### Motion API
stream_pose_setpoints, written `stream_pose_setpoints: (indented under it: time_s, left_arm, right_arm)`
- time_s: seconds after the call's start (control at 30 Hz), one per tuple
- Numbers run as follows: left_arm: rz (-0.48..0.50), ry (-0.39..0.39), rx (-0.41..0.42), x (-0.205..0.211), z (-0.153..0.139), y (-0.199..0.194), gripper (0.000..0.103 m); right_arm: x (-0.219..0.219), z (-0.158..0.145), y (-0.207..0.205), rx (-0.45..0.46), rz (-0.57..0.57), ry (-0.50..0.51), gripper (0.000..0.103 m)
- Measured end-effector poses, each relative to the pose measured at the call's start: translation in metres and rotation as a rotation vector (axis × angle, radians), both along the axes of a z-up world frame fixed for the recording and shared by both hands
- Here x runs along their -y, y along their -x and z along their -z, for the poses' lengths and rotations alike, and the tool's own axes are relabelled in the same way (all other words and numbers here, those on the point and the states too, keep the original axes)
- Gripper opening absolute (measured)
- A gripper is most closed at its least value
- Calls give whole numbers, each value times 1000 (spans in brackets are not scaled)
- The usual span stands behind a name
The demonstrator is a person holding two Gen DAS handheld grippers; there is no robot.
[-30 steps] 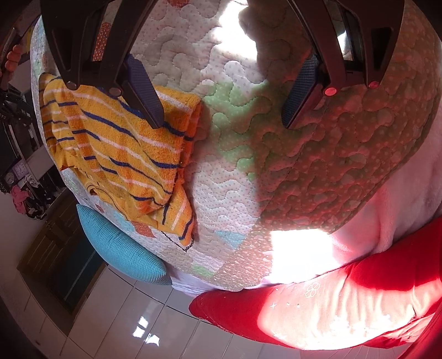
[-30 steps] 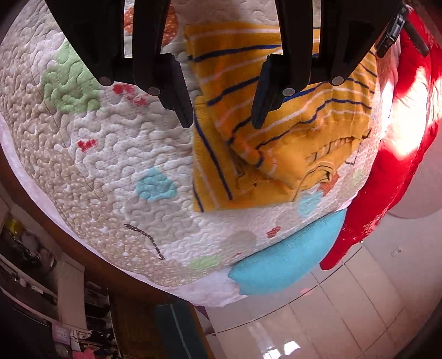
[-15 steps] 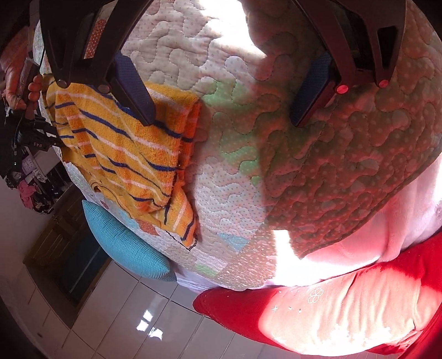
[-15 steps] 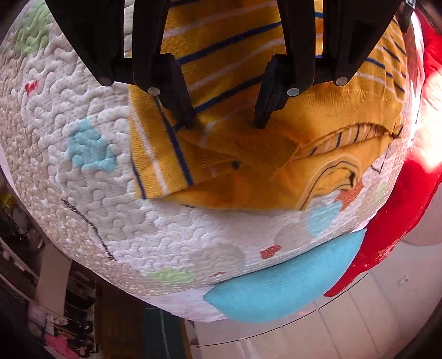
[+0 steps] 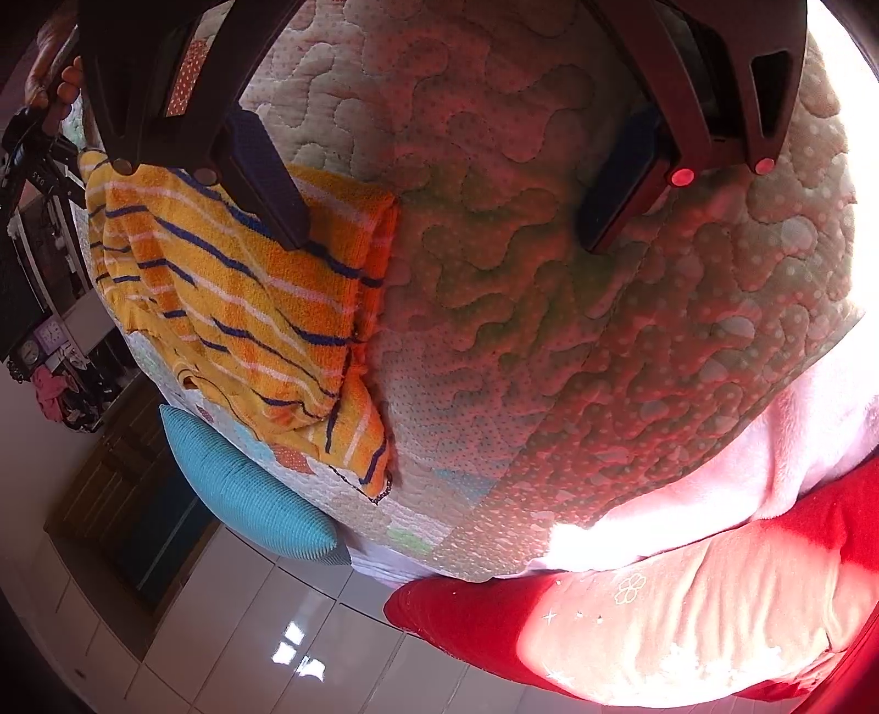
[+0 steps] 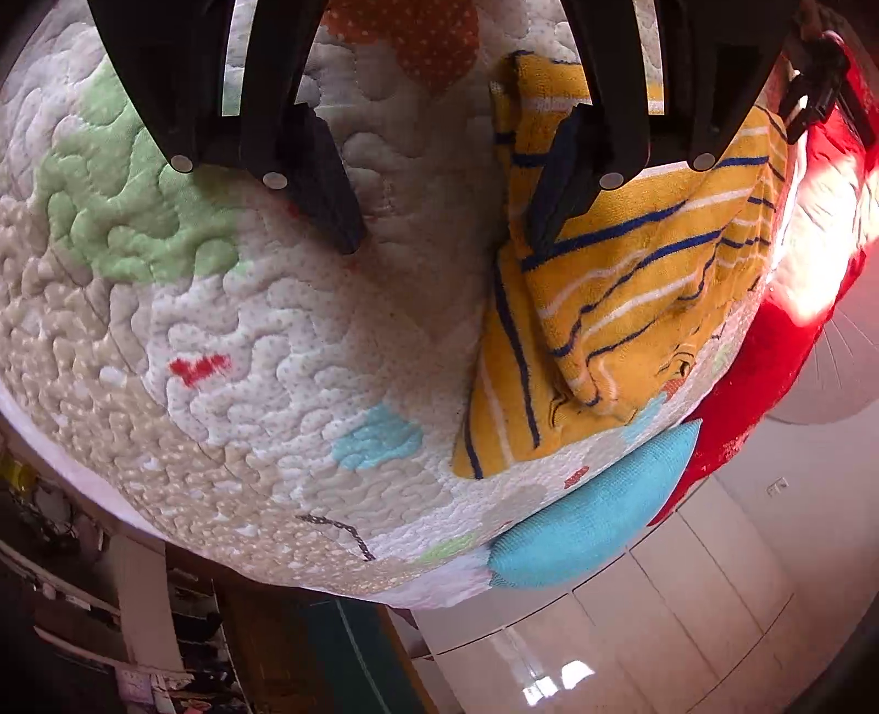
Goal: Fold small clothes
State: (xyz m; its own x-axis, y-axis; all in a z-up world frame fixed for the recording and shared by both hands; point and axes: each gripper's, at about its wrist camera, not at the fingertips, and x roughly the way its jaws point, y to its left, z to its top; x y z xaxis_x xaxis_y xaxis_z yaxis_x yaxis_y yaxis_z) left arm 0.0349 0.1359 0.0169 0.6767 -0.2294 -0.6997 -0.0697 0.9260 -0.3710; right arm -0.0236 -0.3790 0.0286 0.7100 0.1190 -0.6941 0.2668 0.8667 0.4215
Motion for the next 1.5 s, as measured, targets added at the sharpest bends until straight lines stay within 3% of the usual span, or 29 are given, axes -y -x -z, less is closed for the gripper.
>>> stream_pose_setpoints:
  time_s: [0.1,0.27,0.47,1.03,1.27,1.3,1.4,1.5]
  left_arm:
    - [1,-4,-3,1,0,-1,98]
    - [4,-16,-8,3,-1,-2,98]
    - [10,12,5,-2,0,1,98]
    - [14,-34,-14,3,0,0,98]
    - [33,-94,-71,12,-5,-6,98]
    - [54,-81,-80,13,-9,-7,98]
    - [123,84,-65,15,-21,-5,98]
    - [147,185,-78,24,-21,-14,98]
  right_arm:
    - [-1,2,3,29,27,-1,68]
    - [-17,3,-7,4,-7,80,81]
    - [-27,4,-13,-20,-17,145,85]
    - [-21,4,-9,10,-26,99,87]
    - [-14,4,-5,41,-28,44,87]
    - [-13,4,-2,49,-28,29,87]
    - [-6,4,1,74,-29,-21,87]
    - [-4,4,2,85,-29,-40,87]
